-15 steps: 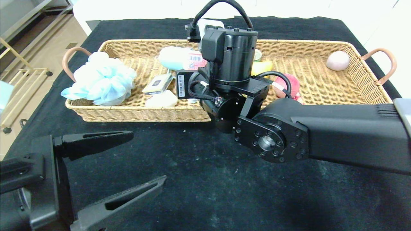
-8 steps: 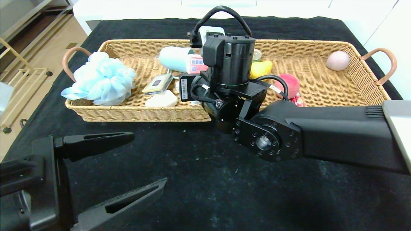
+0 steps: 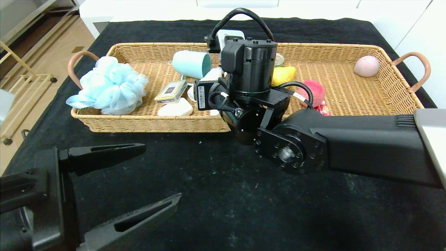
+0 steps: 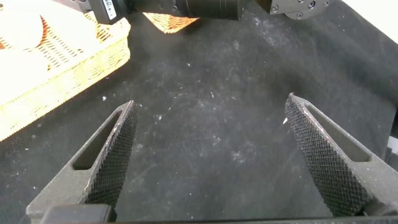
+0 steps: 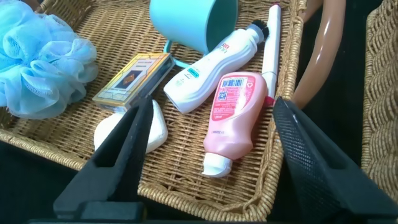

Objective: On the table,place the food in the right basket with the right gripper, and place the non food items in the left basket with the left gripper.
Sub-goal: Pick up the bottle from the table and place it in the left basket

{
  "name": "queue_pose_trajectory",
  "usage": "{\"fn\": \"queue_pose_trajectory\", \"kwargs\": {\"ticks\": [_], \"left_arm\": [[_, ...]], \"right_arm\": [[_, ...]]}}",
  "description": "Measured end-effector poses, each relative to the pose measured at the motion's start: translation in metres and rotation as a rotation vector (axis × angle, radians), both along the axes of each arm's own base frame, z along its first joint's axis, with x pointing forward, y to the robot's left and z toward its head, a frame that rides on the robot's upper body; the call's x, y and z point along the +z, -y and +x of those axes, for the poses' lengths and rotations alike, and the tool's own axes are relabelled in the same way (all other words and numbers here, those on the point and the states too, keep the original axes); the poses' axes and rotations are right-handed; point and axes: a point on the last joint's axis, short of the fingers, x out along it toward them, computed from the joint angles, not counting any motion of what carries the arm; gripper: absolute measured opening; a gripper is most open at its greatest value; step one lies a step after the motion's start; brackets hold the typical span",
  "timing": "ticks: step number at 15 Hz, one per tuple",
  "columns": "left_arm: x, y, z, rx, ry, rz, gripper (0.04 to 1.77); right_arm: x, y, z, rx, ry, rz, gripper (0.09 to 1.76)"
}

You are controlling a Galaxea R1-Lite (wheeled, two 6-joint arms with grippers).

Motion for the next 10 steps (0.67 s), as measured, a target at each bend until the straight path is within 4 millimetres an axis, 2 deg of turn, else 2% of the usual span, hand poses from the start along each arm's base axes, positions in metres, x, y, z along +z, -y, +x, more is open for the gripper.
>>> {"fn": "queue_pose_trajectory", "kwargs": {"ticks": [10], "left_arm": [[-0.0007,0.0005,0.0006,0.003,-0.003,0.003,1.72]], "right_arm": [[-0.0014,0.0072,-0.0072,0.001,-0.023,-0.028,1.63]]}}
